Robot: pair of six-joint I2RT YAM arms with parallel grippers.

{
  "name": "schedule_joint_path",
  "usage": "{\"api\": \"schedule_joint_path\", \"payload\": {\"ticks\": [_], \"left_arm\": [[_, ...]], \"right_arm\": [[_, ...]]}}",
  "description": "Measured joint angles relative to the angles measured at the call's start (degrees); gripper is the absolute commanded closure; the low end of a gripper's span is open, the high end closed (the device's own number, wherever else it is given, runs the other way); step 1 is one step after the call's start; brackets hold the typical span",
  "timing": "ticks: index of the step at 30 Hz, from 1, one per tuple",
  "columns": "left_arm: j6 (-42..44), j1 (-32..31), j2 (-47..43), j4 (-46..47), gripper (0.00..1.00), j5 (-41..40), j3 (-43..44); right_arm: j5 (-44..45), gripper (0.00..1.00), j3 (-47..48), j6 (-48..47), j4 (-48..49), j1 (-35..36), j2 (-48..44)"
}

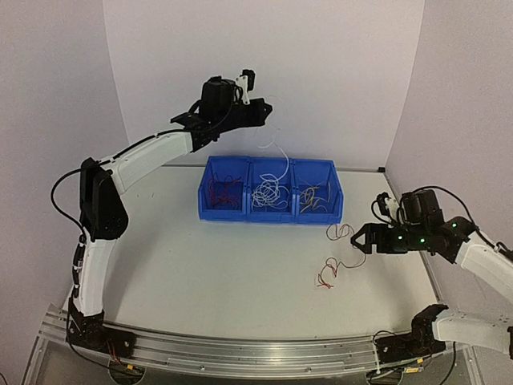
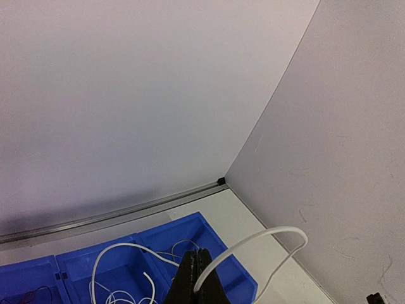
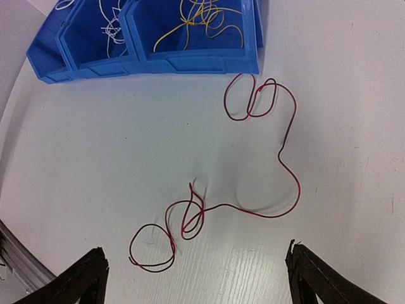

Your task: Untangle the cables

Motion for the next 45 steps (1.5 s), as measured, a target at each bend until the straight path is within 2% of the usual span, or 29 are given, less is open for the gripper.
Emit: {"api": "schedule_joint_path", "payload": {"ticks": [12, 22, 45], "left_arm": [[-0.23, 1.60, 9.23, -0.73, 1.00, -2.67, 2.92], [-3.35, 2.46, 17.99, -1.19, 1.00, -0.81, 4.61], [-6.07, 2.83, 20.59, -0.72, 1.00, 4.00, 2.74]], "right_arm": [[1.79, 0.03, -0.74, 1.21, -1.38, 0.00, -1.73], [4.06, 0.02, -1.38, 1.20, -2.79, 0.00, -1.98], [7.26, 0.02, -1.85, 1.20, -4.86, 0.00, -2.59]]}}
